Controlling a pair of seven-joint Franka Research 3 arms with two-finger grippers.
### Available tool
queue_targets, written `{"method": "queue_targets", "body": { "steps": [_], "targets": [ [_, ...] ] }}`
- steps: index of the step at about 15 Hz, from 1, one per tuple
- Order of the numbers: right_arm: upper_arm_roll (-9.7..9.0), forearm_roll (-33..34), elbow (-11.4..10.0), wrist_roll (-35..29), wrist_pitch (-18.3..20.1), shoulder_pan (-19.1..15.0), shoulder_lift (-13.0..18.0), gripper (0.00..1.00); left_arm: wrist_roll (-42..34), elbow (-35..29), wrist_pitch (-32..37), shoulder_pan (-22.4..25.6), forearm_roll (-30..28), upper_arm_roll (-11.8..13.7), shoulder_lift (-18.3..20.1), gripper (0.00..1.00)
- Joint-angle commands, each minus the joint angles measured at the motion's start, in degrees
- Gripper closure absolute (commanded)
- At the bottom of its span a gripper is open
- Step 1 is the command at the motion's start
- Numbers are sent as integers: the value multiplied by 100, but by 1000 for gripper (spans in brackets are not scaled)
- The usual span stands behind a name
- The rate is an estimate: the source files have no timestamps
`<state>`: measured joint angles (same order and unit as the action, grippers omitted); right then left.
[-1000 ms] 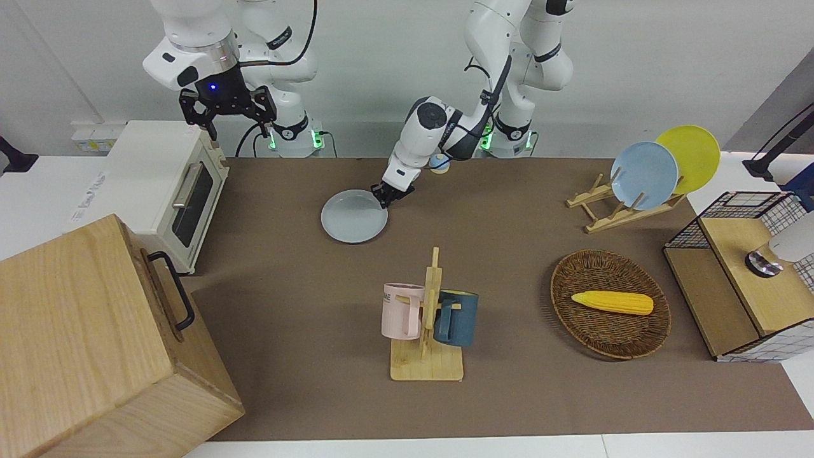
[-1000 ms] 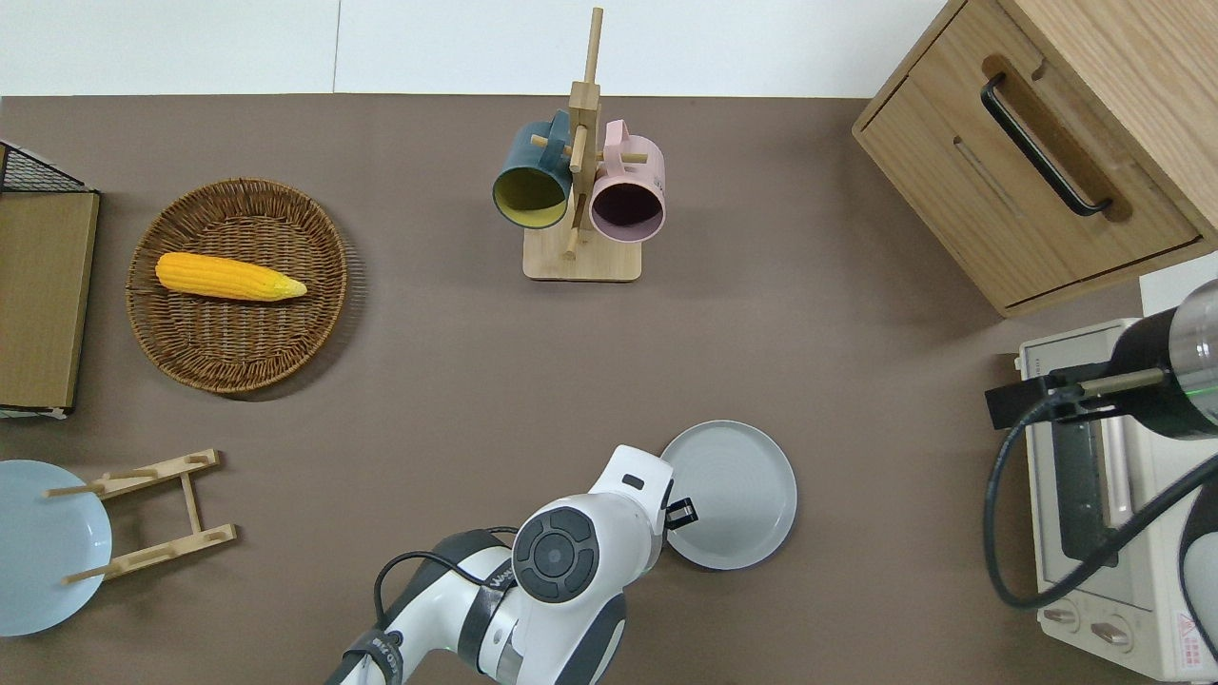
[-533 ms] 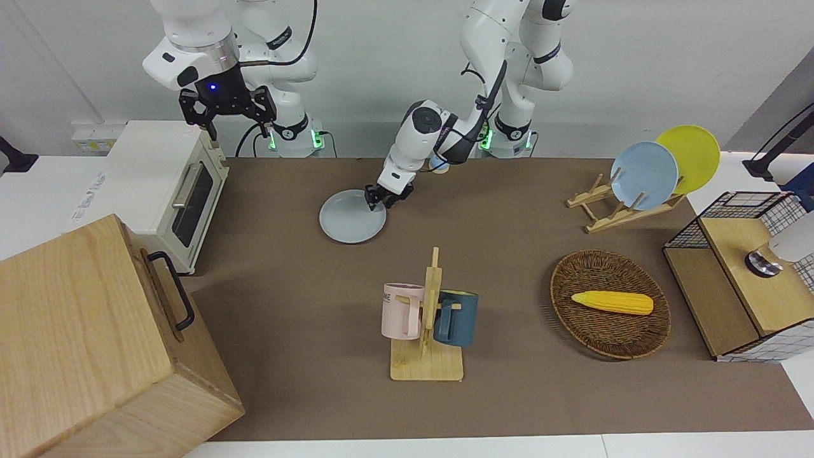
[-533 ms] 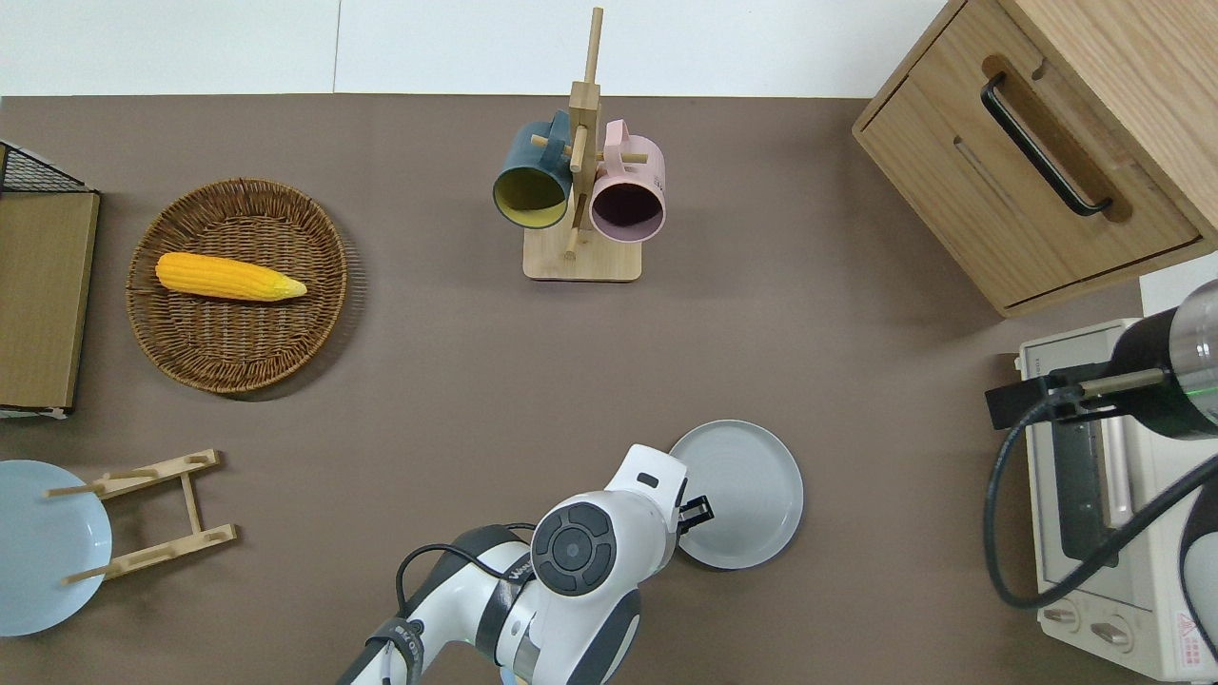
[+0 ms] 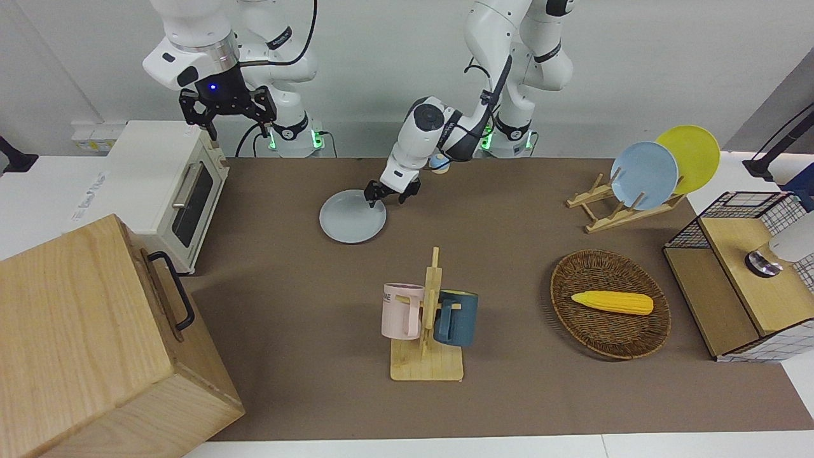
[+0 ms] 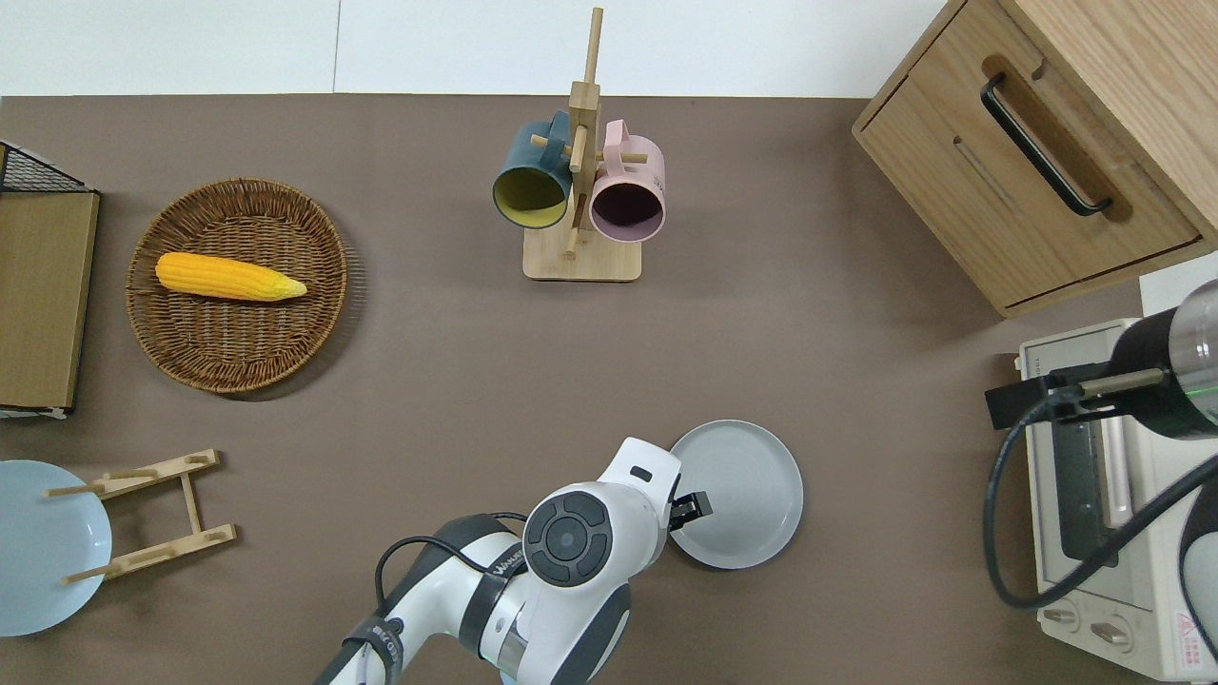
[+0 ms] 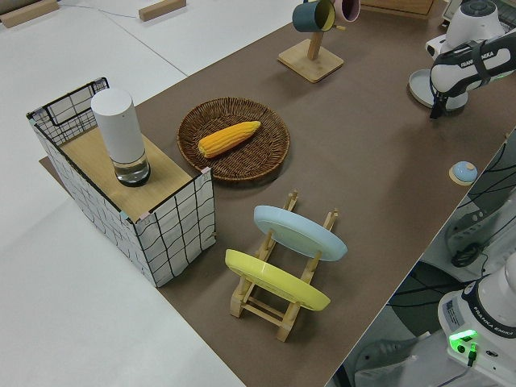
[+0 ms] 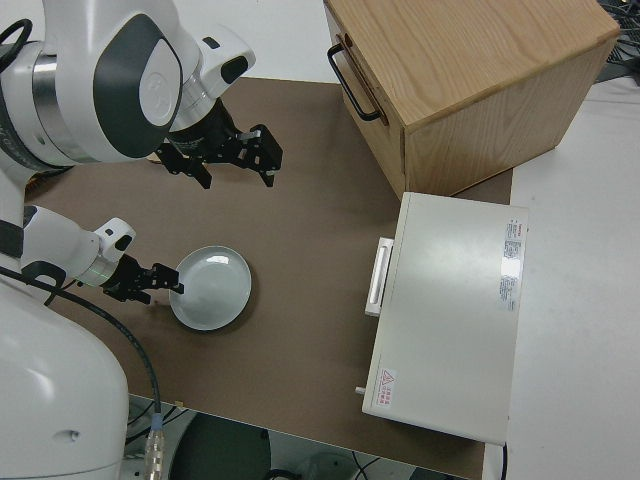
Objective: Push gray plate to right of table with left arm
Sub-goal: 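Nudge the gray plate slightly farther with the left gripper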
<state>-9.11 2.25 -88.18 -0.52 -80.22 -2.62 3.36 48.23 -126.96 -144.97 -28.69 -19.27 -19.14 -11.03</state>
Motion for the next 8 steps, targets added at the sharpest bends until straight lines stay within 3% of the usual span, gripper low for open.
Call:
{"method": "queue_targets", "body": {
  "steps": [1,8],
  "targets": [
    [-30,-5,-23,43,68,-46,60,5,-103,-31,627,319,406,24,486,9],
    [-30,3,-23,43,68,-46,60,5,-2237,-31,2147,1882,442,42,1454,7]
  ]
}}
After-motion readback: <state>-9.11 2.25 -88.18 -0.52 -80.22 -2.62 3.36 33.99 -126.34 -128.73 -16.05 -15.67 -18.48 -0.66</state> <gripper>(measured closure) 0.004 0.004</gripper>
